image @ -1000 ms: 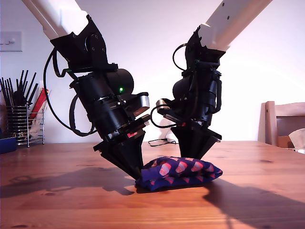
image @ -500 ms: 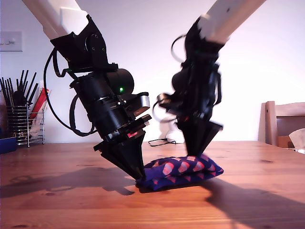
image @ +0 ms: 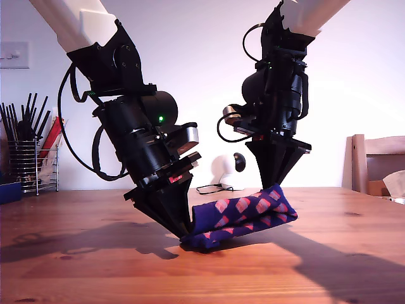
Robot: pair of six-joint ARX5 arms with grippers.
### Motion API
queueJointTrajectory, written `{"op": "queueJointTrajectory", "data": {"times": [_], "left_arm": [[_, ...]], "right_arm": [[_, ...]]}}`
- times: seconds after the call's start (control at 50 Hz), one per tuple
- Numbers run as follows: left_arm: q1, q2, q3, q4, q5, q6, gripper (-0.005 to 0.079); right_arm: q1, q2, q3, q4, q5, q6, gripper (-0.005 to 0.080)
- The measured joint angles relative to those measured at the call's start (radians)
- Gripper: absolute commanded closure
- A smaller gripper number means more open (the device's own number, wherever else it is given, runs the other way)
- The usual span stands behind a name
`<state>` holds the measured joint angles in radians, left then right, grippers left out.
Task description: Fold the socks in front of you. After folding them, place them to the left side.
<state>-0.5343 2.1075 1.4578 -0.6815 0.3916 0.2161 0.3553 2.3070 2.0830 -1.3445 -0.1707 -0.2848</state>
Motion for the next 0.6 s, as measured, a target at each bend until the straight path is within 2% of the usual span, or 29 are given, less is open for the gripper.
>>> {"op": "queueJointTrajectory", "data": {"times": [0.06,0.32,0.42,0.5,0.56,0.6], "left_arm": [[0.0,0.0,0.0,-0.001,0.0,0.0,0.0764],[0.0,-0.001,0.001,-0.019,0.002,0.0,0.0764],[0.001,-0.001,0.001,-0.018,0.002,0.0,0.0764],[0.001,-0.001,0.001,-0.017,0.002,0.0,0.0764],[0.001,-0.001,0.001,-0.016,0.002,0.0,0.0764],[0.001,-0.001,0.001,-0.016,0.002,0.0,0.0764]], "right_arm": [[0.0,0.0,0.0,0.013,0.003,-0.001,0.0639],[-0.021,0.0,0.0,0.076,0.027,-0.011,0.0609],[-0.026,0.0,0.0,0.071,0.007,-0.007,0.0614],[-0.022,0.0,0.0,0.037,-0.029,-0.003,0.0669],[-0.014,0.0,0.0,0.014,-0.054,-0.003,0.0763],[-0.006,0.0,0.0,0.009,-0.059,-0.003,0.076]]}}
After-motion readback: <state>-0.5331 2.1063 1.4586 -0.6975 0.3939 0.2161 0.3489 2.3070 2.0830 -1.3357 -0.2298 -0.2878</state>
